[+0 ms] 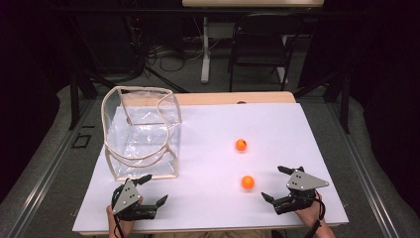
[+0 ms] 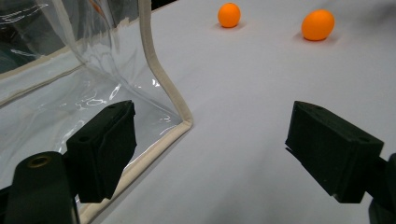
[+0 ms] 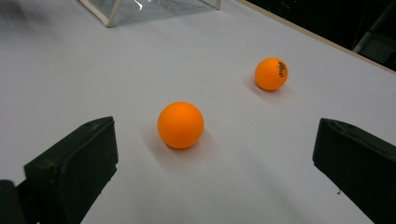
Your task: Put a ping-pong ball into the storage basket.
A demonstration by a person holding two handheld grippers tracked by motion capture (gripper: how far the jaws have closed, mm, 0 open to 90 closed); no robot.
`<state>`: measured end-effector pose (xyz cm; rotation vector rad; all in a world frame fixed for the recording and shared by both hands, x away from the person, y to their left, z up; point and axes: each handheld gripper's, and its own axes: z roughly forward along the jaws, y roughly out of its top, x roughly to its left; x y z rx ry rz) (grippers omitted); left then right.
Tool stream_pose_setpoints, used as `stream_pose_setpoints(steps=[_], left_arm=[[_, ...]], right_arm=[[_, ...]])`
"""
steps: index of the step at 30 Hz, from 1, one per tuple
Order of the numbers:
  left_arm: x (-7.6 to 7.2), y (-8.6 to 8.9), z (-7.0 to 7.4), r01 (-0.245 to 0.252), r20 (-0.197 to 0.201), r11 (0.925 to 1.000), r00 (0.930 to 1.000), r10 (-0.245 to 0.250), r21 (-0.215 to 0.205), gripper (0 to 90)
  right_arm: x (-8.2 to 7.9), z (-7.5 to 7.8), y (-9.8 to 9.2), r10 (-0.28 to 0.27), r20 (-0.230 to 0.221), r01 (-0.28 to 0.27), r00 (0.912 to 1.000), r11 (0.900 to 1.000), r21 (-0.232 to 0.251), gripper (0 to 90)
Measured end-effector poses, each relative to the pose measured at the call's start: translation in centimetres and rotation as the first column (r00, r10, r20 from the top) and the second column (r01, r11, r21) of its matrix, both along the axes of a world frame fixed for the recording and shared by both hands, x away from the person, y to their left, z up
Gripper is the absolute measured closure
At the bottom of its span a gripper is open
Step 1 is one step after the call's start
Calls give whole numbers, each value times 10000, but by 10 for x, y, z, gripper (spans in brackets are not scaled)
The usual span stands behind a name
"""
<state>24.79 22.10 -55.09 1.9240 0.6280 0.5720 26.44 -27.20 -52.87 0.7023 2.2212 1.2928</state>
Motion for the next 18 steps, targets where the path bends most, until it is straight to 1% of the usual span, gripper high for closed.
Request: stream_pose_setpoints(steps=[9,12,18], left_arm=[[-1,-1,0,-69,29,10000,10000,69,52,157],[-1,-1,0,-118,45,9999,9999,118,22,157],[-1,-2,0,-162,-8,9998,9999,163,125,157]], right_arm=[[2,-1,4,50,-114,-53,9999,9997,-229,0],[4,0,6,14,-145,-18,9999,9997,-254,0],[10,1,12,74,-280,-85,9996,9992,-393,0]])
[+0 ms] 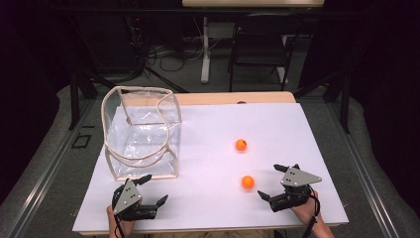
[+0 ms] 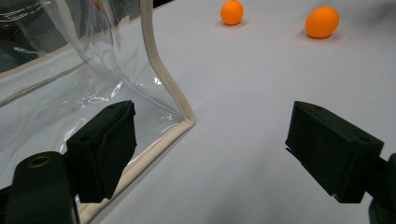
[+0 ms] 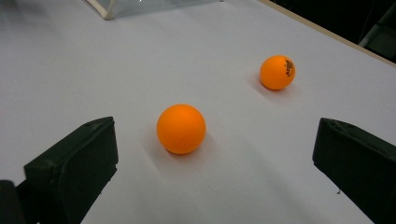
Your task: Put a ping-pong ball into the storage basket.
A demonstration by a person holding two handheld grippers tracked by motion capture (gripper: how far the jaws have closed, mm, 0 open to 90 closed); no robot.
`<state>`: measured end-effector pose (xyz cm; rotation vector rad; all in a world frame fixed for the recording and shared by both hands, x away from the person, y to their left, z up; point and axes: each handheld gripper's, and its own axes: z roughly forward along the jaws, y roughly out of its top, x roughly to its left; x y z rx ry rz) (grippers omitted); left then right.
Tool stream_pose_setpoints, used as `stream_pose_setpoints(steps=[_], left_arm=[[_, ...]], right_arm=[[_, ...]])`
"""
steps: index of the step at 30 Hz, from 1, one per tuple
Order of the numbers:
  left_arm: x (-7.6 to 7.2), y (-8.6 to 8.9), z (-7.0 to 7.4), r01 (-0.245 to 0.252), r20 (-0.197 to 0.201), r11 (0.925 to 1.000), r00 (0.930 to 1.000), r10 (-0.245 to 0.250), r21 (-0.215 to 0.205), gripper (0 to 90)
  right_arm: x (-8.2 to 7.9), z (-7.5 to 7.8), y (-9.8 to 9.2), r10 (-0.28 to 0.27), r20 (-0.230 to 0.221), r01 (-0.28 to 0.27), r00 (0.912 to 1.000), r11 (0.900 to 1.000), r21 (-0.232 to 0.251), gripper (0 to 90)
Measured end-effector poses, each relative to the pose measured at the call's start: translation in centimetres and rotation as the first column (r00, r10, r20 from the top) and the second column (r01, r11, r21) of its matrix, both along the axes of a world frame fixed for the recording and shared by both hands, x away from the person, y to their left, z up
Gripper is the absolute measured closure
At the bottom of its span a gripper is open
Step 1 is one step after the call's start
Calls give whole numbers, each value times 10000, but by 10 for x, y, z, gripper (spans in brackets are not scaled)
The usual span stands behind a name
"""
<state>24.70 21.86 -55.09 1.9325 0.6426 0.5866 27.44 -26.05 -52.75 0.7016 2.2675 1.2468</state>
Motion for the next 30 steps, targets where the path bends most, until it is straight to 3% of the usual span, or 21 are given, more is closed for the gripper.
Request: stream_pose_setpoints(steps=[30], left_arm=[[-1,1,0,-61,-46,10000,10000,61,70,157]], right_arm=[[36,-5,40,529,-1081,-605,9927,9958,-682,0]])
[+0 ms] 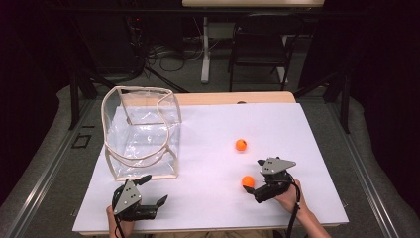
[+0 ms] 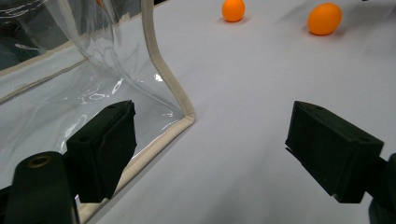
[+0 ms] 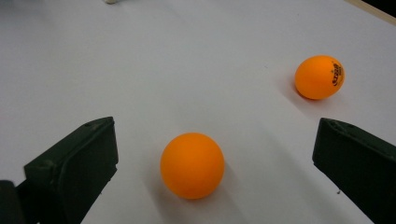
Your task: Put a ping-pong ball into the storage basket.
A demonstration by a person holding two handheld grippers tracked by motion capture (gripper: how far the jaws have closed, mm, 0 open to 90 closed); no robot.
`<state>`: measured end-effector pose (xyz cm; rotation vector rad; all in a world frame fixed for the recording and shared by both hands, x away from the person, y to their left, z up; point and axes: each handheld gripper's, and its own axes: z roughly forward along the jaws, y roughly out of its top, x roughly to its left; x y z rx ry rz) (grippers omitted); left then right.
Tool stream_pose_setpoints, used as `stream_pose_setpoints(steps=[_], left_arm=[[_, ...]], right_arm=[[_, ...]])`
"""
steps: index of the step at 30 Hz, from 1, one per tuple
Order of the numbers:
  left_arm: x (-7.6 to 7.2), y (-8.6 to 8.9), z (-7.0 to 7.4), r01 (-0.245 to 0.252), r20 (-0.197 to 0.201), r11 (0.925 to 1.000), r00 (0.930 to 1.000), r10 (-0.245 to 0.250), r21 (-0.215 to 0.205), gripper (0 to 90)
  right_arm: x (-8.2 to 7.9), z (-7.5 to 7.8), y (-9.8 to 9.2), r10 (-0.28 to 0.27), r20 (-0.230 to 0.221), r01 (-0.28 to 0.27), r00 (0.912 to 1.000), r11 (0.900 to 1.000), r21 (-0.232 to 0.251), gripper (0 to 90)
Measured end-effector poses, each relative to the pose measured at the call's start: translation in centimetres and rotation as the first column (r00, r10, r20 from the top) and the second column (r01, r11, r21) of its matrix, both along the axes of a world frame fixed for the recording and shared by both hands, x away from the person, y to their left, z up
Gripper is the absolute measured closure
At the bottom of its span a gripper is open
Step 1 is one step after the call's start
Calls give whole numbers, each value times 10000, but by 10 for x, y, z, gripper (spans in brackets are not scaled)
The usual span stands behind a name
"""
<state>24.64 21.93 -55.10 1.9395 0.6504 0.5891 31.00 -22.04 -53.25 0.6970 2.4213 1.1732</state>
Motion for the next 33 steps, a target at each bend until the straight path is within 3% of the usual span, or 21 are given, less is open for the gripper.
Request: stream_pose_setpoints(steps=[11,18,21,33], left_arm=[[0,0,-1,-7,-68,10000,10000,7,23,157],[0,0,-1,0,-66,10000,10000,0,16,158],[0,0,-1,-4,-25,10000,10000,4,18,157],[1,1,-2,72,-74,10000,9999,-72,-13,157]], right_arm=[[9,-12,15,219,-464,-239,9987,9989,-414,0],[9,-17,16,276,-514,-301,9983,9984,-487,0],[8,-18,16,331,-601,-368,9976,9974,-618,91],[4,-21,16,238,-661,-310,9975,9934,-1101,298]])
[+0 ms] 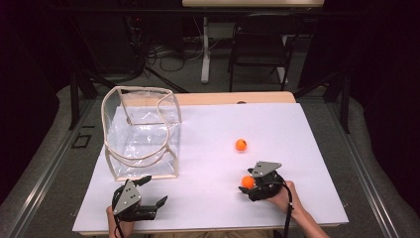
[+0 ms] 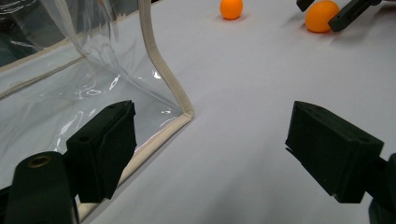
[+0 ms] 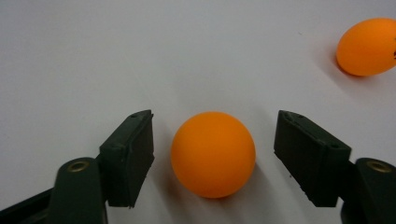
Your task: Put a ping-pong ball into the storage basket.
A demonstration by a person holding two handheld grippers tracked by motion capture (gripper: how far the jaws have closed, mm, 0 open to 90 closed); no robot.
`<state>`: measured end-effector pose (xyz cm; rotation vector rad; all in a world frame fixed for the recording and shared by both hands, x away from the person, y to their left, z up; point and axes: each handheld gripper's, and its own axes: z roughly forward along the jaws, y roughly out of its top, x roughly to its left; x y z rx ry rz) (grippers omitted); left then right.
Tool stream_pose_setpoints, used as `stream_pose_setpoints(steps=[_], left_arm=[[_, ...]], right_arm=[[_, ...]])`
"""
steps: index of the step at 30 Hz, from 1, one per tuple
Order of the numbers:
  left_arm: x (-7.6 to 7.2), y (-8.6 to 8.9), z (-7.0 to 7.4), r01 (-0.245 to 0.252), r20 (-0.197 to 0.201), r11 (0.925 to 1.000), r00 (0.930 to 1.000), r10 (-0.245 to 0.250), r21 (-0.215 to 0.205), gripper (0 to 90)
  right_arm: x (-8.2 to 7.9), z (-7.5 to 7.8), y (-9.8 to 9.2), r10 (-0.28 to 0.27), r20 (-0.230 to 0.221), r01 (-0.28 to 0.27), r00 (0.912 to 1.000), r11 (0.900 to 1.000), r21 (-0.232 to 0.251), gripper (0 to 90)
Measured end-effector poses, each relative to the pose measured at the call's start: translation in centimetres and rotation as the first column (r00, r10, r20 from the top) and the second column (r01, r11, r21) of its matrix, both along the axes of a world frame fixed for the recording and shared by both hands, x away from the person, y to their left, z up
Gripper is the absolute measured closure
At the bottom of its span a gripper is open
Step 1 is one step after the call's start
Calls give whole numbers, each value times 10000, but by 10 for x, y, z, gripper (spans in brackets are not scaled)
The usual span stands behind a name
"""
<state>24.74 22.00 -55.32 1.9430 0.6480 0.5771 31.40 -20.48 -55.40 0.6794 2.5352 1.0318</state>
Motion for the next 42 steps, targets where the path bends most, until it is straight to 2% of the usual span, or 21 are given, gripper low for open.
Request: stream_pose_setpoints(steps=[6,11,12,21,27,28,29,42], left_arm=[[2,1,-1,-1,-101,10000,9999,1,8,158],[0,0,-1,-17,-31,10000,10000,17,-31,157],[0,0,-1,-26,-23,10000,10000,26,-39,157],[0,0,0,-15,24,10000,10000,15,-22,157],[0,2,1,-86,-17,9998,10000,85,-197,157],[0,2,1,-86,-17,9998,10000,85,-197,157],[-2,2,2,-111,18,9998,9999,111,-162,158],[0,0,0,-164,-28,9998,9999,164,-136,157]], right_arm=[[0,0,-2,-99,38,100,9999,9998,-167,404],[-1,0,-2,-58,-6,57,10000,9997,-242,462],[-1,0,-2,-84,-22,84,10000,9996,-275,497],[-3,3,-2,0,117,2,9999,9998,-199,505],[0,13,-2,-57,208,46,9998,9986,523,506],[0,13,-2,-57,208,46,9998,9986,523,506],[1,15,-1,-40,182,26,9998,9972,748,506],[9,16,7,71,397,-106,9992,9961,877,506]])
